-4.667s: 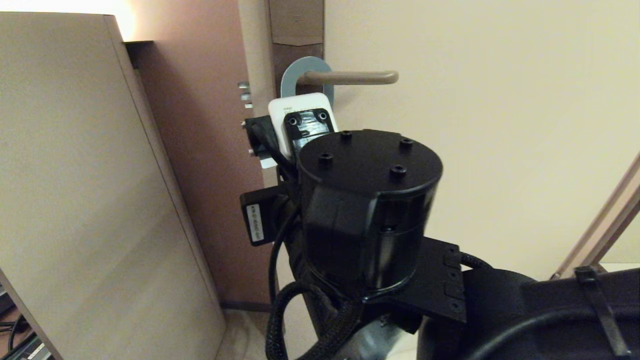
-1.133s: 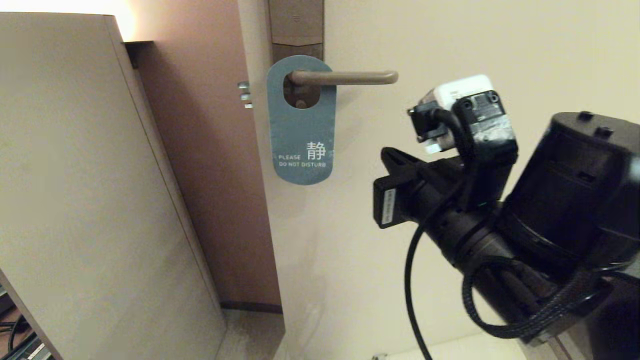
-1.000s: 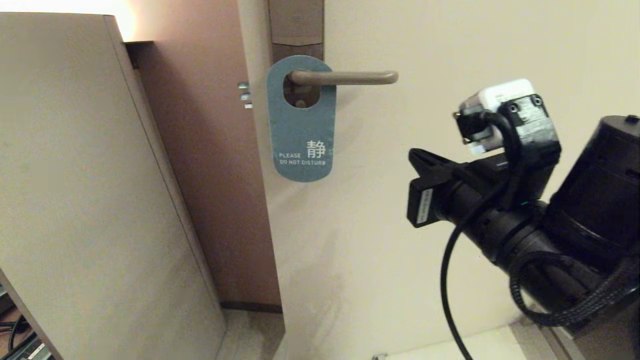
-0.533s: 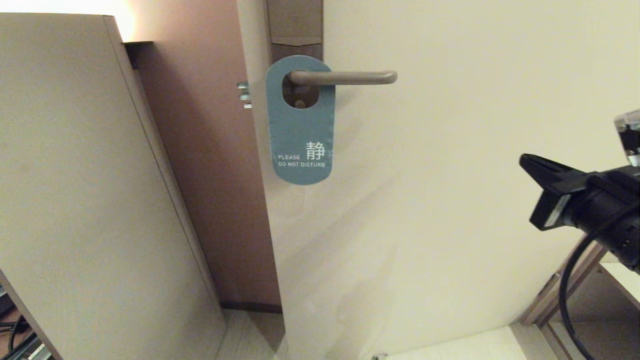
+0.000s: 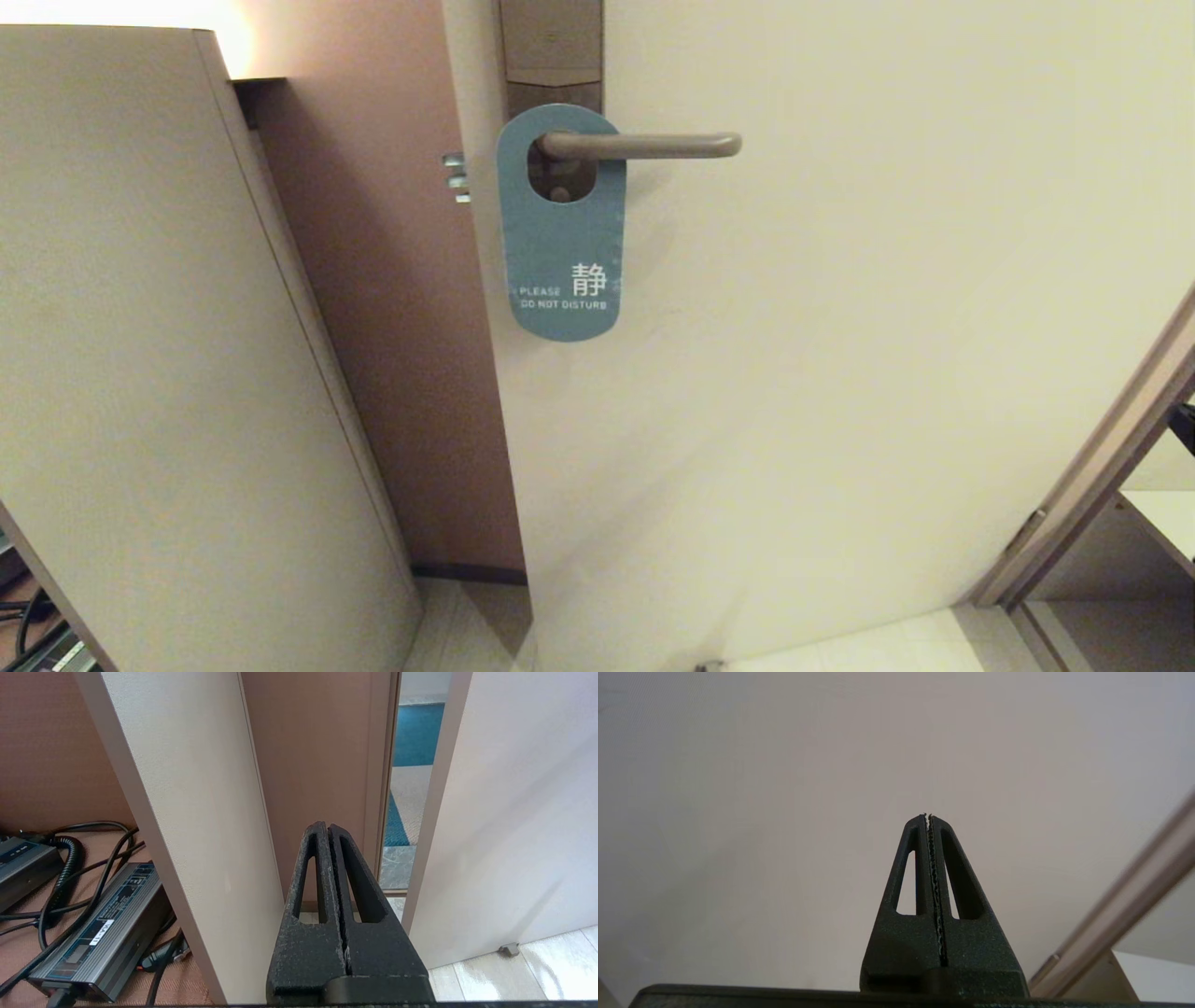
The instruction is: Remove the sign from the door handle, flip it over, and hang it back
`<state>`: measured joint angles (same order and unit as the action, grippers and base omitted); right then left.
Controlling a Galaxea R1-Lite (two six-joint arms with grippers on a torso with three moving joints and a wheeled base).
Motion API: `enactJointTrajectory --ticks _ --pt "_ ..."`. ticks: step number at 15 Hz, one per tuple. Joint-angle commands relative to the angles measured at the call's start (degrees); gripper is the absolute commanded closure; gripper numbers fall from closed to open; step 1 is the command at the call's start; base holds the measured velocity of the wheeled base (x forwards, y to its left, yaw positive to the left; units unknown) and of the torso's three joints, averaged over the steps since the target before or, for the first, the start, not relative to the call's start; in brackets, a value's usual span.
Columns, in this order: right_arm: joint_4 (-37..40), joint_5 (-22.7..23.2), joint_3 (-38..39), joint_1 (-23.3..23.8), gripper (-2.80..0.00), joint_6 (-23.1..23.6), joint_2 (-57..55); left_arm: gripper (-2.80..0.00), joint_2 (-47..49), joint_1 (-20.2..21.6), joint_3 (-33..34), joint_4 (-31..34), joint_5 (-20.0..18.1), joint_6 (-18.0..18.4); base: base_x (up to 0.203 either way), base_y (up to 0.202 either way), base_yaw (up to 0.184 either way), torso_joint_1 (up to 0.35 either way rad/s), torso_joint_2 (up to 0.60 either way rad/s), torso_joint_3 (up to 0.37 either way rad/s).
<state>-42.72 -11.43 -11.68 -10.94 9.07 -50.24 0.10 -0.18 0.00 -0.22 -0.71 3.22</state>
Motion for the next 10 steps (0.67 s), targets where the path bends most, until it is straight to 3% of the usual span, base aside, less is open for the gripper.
enactJointTrajectory --ticks 1,3,6,10 --pt "-0.1 -0.1 3.0 0.5 0.0 0.1 7.1 0.0 0.0 0.0 0.0 0.0 -0.1 0.0 0.0 0.0 0.0 0.0 0.0 0.0" --pt "0.0 -0.2 5.2 3.2 0.0 0.2 10.0 0.0 0.0 0.0 0.0 0.0 -0.1 0.0 0.0 0.0 0.0 0.0 0.0 0.0" --pt "4.3 1.2 10.4 3.6 0.0 0.5 16.8 0.0 0.0 0.0 0.0 0.0 -0.1 0.0 0.0 0.0 0.0 0.0 0.0 0.0" --pt "18.4 5.8 11.6 4.5 0.0 -4.5 27.1 0.0 0.0 0.0 0.0 0.0 -0.1 0.0 0.0 0.0 0.0 0.0 0.0 0.0"
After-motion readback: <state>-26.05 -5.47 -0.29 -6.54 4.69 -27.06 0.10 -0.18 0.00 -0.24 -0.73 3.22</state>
